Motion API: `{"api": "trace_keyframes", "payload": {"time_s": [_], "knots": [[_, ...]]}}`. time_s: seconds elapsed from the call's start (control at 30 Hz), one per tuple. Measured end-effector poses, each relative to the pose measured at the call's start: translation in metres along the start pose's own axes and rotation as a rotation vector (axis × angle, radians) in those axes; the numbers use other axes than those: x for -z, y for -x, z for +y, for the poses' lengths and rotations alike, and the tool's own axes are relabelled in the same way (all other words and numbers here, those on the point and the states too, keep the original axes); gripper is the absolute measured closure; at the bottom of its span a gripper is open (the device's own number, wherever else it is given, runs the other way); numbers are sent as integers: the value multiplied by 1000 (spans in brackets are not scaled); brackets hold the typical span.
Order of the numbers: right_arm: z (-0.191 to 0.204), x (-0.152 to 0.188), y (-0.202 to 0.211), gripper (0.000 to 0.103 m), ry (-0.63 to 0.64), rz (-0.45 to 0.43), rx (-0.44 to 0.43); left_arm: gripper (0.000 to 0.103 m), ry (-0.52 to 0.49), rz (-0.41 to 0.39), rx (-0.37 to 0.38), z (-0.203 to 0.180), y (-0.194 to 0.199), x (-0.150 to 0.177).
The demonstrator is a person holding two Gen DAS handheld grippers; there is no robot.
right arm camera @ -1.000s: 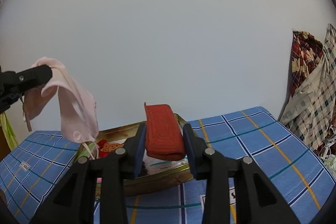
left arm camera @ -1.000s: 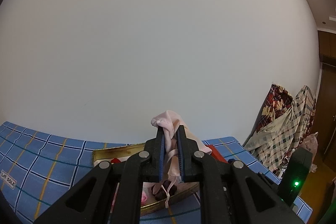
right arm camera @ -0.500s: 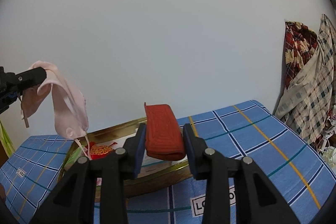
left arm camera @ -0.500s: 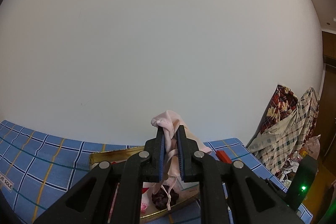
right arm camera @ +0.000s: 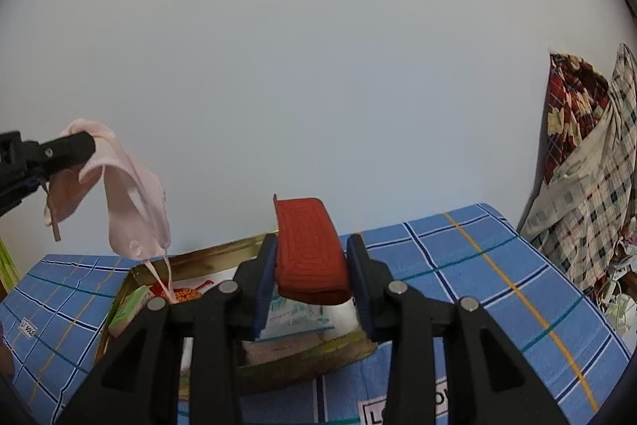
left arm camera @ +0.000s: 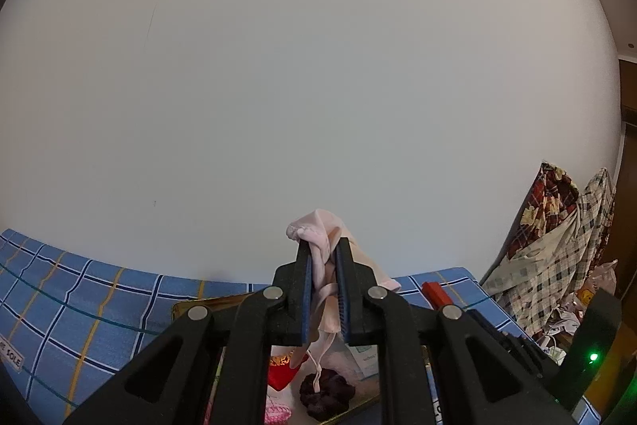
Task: Organize soft objects
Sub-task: 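Lower both tools into the tin and open them to release the items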
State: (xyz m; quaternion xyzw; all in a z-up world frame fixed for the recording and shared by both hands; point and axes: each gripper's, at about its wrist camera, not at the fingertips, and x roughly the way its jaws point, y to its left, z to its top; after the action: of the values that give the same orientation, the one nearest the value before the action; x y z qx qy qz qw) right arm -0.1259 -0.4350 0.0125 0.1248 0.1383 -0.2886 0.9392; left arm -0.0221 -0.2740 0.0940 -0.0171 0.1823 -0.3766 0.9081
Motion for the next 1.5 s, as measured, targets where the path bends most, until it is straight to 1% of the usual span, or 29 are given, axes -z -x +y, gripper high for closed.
{"api": "trace_keyframes", "payload": {"time_s": [0.3,0.53,0.83,0.97,1.17,1.33,1.5], "knots": [[2,-6,-12,68,36,10,6,91,15,31,-14,3,-18,6],[8,-14,-21,68,60,12,-1,91,4,48,-35,0,-32,10],[26,-17,-50,68,93,62,-18,91,-3,102,-74,8,-55,23],[30,-11,-66,68,111,103,-6,91,-9,141,-107,11,-67,30],[26,0,-86,68,128,157,15,91,-26,184,-144,14,-80,43],[24,5,-92,68,130,184,10,91,-12,225,-166,22,-90,50],[26,8,-95,68,141,199,9,91,-14,248,-178,22,-98,54]]}}
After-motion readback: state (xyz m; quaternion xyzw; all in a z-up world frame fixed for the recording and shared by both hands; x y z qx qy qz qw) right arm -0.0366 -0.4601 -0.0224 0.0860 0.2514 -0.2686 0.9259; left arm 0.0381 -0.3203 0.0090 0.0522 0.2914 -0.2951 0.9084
